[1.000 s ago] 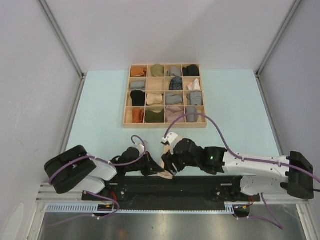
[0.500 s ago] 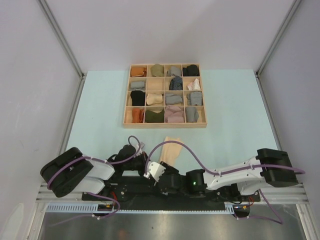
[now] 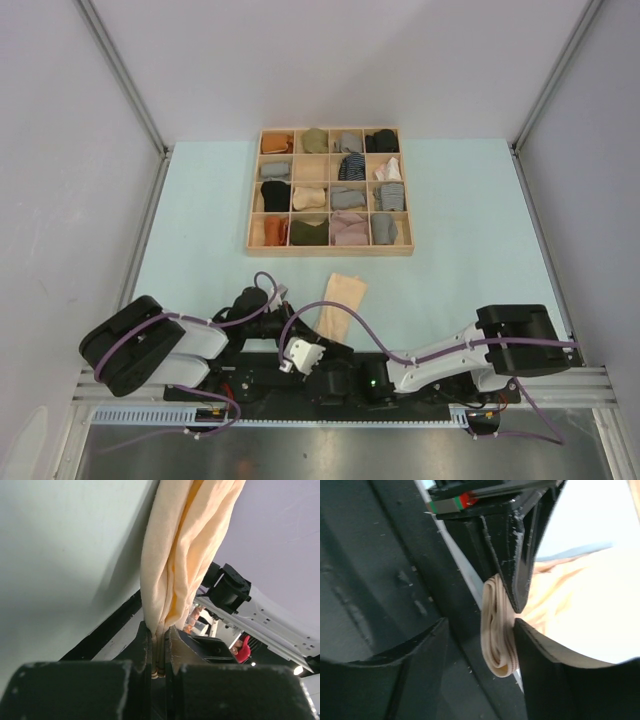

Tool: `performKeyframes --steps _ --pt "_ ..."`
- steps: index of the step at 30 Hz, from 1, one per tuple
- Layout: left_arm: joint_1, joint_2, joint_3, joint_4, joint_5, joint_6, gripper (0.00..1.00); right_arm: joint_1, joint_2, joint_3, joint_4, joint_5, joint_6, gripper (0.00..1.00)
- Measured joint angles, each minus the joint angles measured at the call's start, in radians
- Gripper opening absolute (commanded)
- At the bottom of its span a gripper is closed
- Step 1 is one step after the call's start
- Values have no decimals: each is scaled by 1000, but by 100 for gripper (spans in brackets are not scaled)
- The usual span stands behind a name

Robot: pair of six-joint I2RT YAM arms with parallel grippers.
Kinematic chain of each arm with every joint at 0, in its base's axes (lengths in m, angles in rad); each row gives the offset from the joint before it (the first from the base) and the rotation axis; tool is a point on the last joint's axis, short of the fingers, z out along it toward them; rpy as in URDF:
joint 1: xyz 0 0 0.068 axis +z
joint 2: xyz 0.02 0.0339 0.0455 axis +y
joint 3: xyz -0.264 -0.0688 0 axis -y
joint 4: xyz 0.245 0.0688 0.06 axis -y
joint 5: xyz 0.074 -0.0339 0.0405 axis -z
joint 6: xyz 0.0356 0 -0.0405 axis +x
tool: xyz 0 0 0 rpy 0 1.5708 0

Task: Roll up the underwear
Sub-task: Roll the underwear to the center of the board.

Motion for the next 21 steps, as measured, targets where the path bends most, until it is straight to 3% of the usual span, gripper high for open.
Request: performKeyframes --steps 7,10,12,13,16,19,21 --pt "11 -5 0 10 14 -26 0 18 54 0 7 126 3 45" --pt "15 -5 0 21 24 -37 0 29 83 0 8 179 4 31" --pt "15 -5 -1 20 24 -40 0 36 97 0 10 209 4 5" --pt "15 -5 -2 19 24 -40 0 39 98 0 9 220 4 0" --pt "18 -5 -5 19 25 -39 1 40 98 0 6 233 8 0" --pt "19 -5 -6 15 25 -31 14 25 87 0 3 190 1 0" --pt "27 -5 -9 16 24 -29 28 -2 64 0 -4 126 -2 0"
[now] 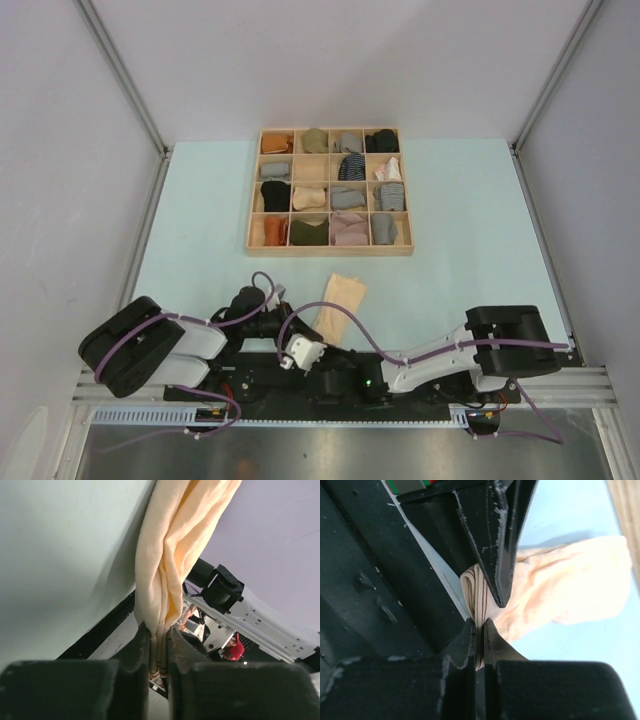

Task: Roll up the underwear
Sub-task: Roll the underwear to the center of the board.

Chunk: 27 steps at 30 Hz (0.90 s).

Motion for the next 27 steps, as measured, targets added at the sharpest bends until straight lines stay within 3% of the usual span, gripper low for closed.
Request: performKeyframes --steps 2,4,5,9,15,19,27 --pt "16 -2 -3 0 1 11 45 -38 -26 0 -5 -68 -2 0" --pt "46 -17 -3 2 3 23 49 -87 -48 0 -6 -154 -2 0" --pt "63 -33 -3 -1 2 31 58 -114 -56 0 -8 -202 -2 0" --pt "119 -143 -2 -65 -27 97 76 -224 -77 0 -14 -390 -1 0" --pt "154 -412 15 -368 -176 274 81 -361 -96 0 -19 -642 3 0" --pt "162 -590 34 -536 -304 361 77 -447 -100 0 -18 -792 8 0" --pt "164 -706 22 -629 -421 470 70 -626 -86 2 -6 -1044 13 0"
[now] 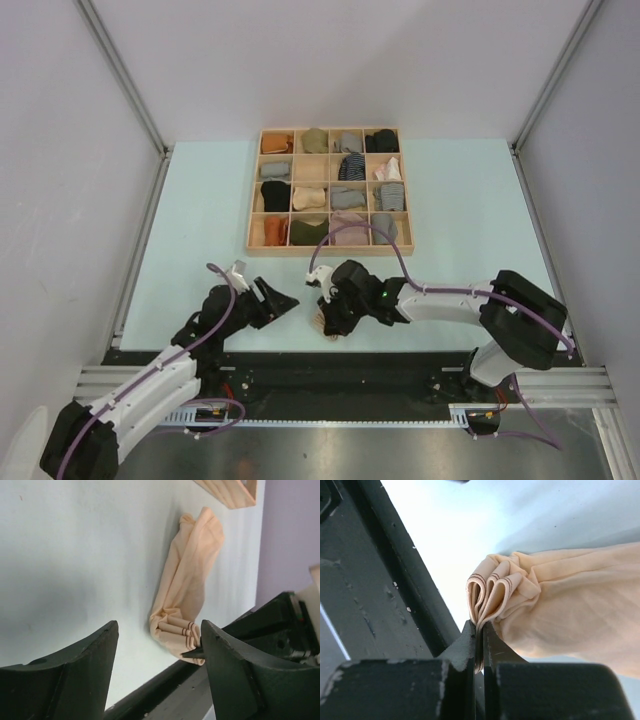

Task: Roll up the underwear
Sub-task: Roll the underwear to the center of the board.

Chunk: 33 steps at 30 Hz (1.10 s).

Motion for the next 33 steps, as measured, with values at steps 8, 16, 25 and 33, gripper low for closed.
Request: performKeyframes --steps 8,16,25,33 --pt "-16 126 0 89 25 164 66 -115 96 55 -11 -197 -5 0" --pt "-115 306 8 238 61 262 66 -211 159 84 -23 -312 -19 0" --pt "-154 488 53 380 65 323 63 -252 200 111 -46 -377 -31 0" --pt "-187 658 85 531 76 329 42 -277 204 112 -53 -393 -38 0"
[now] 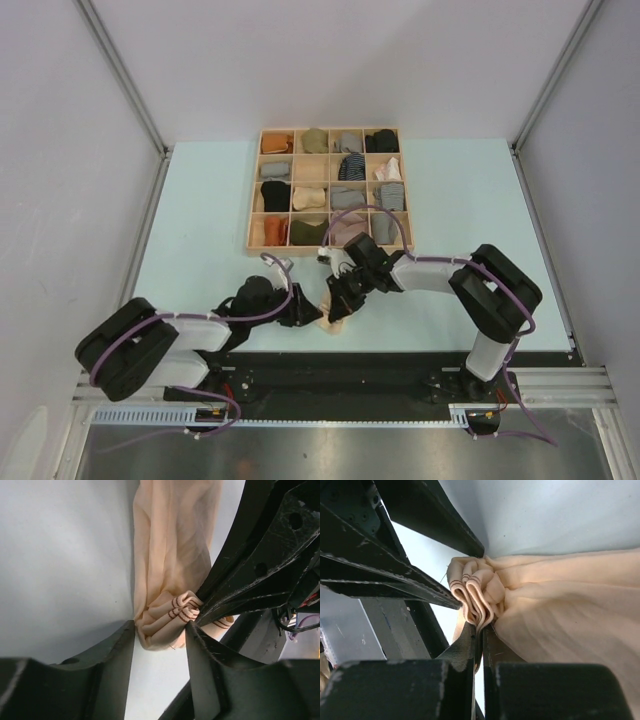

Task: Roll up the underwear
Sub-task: Roll the underwear to the center of the board.

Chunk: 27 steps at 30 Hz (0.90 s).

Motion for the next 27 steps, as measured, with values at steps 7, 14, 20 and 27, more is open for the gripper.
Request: performKeyframes --steps 7,14,20,27 --pt "-23 86 11 104 -4 -11 0 -13 0 3 -11 1 -2 42" --pt "-30 111 92 18 -7 -26 0 -30 -69 50 -93 147 -23 69" --pt "-23 165 221 -150 14 -27 0 -31 -261 68 -174 399 -31 70" --pt "19 225 275 -195 114 -56 0 167 -440 31 -129 617 -70 68"
